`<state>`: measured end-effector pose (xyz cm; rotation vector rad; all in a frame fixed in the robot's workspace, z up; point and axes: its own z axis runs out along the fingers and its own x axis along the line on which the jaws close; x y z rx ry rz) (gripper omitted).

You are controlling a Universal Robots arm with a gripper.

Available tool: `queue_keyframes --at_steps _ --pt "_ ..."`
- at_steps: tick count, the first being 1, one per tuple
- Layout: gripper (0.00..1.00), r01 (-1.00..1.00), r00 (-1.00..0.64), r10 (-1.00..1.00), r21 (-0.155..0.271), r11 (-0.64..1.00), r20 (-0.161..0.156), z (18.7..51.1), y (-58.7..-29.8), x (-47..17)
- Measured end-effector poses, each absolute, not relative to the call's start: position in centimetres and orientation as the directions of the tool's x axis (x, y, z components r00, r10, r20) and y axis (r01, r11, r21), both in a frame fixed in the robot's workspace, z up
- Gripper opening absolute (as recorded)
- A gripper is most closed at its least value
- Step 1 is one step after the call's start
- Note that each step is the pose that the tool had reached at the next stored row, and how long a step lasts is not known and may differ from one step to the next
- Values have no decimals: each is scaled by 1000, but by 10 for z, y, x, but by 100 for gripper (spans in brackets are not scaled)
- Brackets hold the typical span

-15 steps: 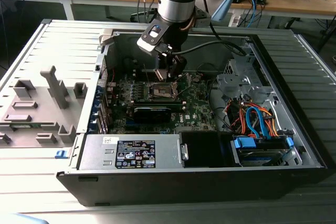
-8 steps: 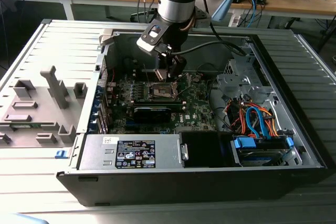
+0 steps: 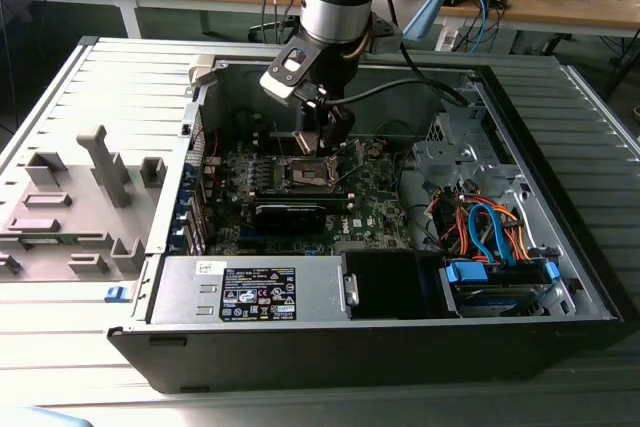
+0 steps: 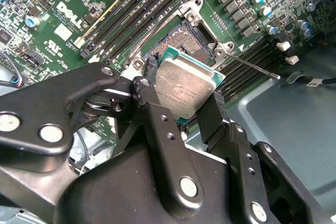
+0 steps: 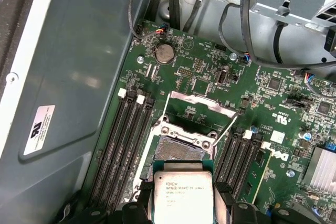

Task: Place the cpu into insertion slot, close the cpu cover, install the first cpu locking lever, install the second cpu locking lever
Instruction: 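Place the cpu into insertion slot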

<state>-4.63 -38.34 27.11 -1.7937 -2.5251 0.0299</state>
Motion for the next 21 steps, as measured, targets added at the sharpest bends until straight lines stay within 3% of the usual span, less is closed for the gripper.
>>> queue_keyframes --at_steps 21 --pt "55 947 -318 948 -41 319 25 270 -383 -46"
